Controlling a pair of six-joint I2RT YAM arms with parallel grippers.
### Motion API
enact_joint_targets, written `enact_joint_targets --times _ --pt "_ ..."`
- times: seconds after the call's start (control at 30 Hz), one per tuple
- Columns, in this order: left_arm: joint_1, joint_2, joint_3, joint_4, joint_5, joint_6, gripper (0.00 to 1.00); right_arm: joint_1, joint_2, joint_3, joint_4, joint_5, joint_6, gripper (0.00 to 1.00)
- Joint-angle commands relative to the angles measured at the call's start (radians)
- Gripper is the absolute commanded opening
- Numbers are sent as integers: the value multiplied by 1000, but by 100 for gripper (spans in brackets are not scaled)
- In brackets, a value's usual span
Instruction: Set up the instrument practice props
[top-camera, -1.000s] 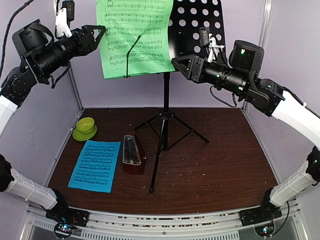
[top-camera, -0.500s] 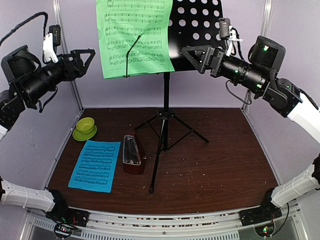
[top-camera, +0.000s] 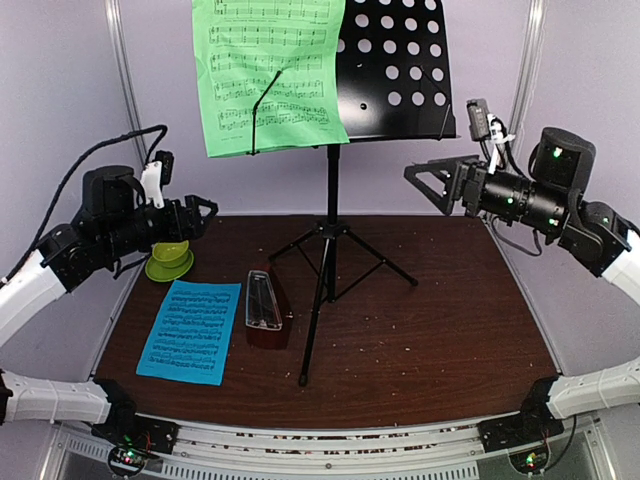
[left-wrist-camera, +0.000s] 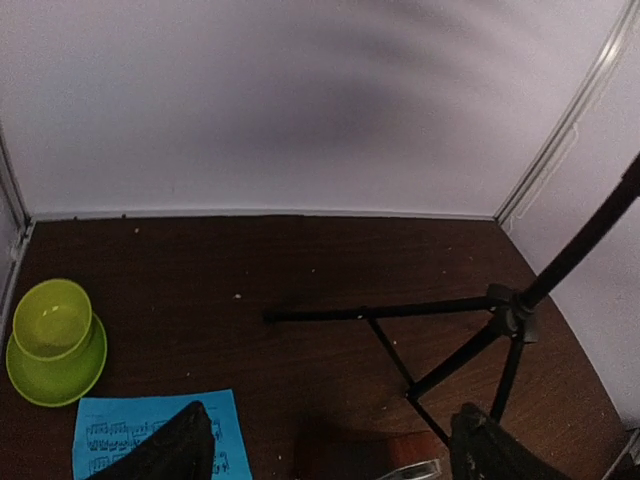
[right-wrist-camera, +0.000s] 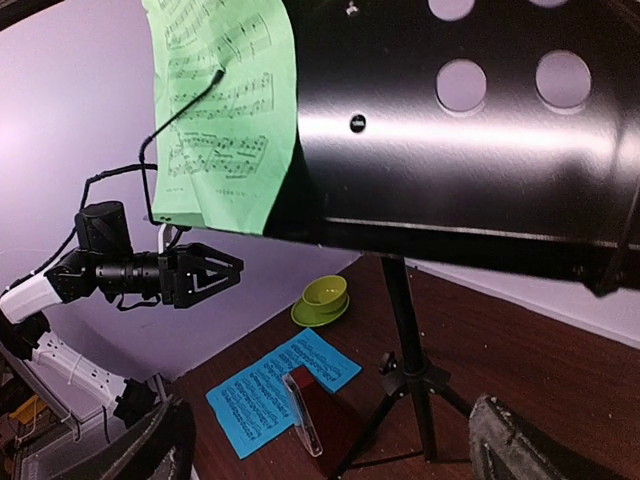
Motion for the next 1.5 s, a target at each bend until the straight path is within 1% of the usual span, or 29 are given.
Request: enact_joint_targets --times 0.0,0.13,0.2,0.3,0.47,0.6,0.7,0.9,1.03,1.23,1.37,1.47 --pt "134 -14 -92 -26 89 -167 84 -20 -54 -73 -32 2 37 96" --pt "351 49 -179 -91 281 -240 83 -33 -67 -122 -30 5 60 96" --pt "434 95 -204 -101 339 -226 81 -36 -71 -138 -22 3 62 96" --pt "502 159 -198 -108 345 -161 81 -39 -74 -147 -19 6 68 96" --pt "570 328 -132 -154 295 -44 82 -43 -73 -148 -20 9 70 96" --pt "618 447 -90 -156 277 42 82 -47 -72 -141 -24 16 76 96" --pt "656 518 -72 -140 301 89 82 -48 -73 -136 -28 27 76 96" --pt "673 665 -30 -50 360 127 82 -49 -66 -130 -26 45 84 97" --pt "677 763 -5 5 370 131 82 -50 -47 -108 -33 55 81 97" --pt "697 828 41 37 391 139 79 -50 -19 -81 -38 69 83 98" --pt "712 868 82 15 416 153 73 -51 2 -64 -40 80 81 98" --pt "716 870 83 30 435 151 75 -55 20 -51 -41 83 78 99"
